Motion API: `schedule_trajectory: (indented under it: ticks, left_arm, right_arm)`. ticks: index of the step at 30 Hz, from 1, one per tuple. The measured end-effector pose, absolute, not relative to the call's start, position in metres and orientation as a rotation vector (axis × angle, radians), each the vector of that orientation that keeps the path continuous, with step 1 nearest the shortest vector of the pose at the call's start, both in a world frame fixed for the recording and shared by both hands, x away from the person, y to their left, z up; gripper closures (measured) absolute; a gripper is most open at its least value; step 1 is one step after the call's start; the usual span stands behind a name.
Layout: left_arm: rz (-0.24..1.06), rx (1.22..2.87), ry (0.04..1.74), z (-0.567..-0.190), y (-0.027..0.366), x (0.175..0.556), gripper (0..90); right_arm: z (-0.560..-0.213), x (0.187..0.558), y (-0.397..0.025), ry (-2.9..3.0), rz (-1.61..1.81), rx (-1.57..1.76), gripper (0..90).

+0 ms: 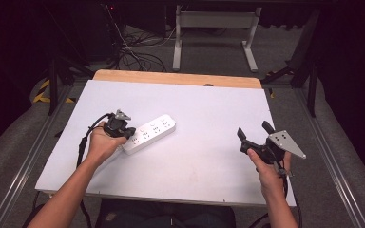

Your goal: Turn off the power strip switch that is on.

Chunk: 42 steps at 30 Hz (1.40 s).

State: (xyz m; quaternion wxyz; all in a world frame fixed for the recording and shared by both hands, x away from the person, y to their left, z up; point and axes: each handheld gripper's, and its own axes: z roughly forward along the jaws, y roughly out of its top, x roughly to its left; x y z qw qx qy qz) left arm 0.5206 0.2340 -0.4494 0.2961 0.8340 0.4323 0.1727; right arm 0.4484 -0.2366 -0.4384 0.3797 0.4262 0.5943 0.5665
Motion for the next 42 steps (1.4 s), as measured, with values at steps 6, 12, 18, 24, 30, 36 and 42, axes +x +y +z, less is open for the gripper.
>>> schedule_trajectory:
  ticks: [6, 12, 18, 24, 30, 36, 42]
  left_arm:
    - [0.476, 2.188, 1.161, -0.451, 0.236, 0.521, 90.0]
    - [0.498, 2.152, 1.155, -0.449, 0.240, 0.520, 90.0]
    - [0.584, 1.963, 1.109, -0.429, 0.267, 0.505, 90.0]
    - [0.709, 1.810, 1.063, -0.416, 0.292, 0.487, 90.0]
    - [0.843, 1.573, 1.064, -0.406, 0.327, 0.456, 90.0]
    - [0.936, 1.382, 1.072, -0.403, 0.343, 0.430, 90.0]
    - [1.006, 1.313, 1.138, -0.409, 0.355, 0.422, 90.0]
  right_arm:
    - [-0.438, 0.449, -0.236, 1.520, 1.450, 1.086, 7.1]
    - [-0.438, 0.449, -0.237, 1.519, 1.448, 1.086, 7.1]
    - [-0.439, 0.449, -0.236, 1.521, 1.446, 1.090, 7.1]
    - [-0.439, 0.450, -0.234, 1.531, 1.441, 1.077, 7.2]
    - [-0.439, 0.451, -0.230, 1.544, 1.445, 1.065, 7.2]
    - [-0.439, 0.450, -0.230, 1.542, 1.451, 1.069, 7.2]
    - [-0.438, 0.450, -0.229, 1.541, 1.456, 1.065, 7.2]
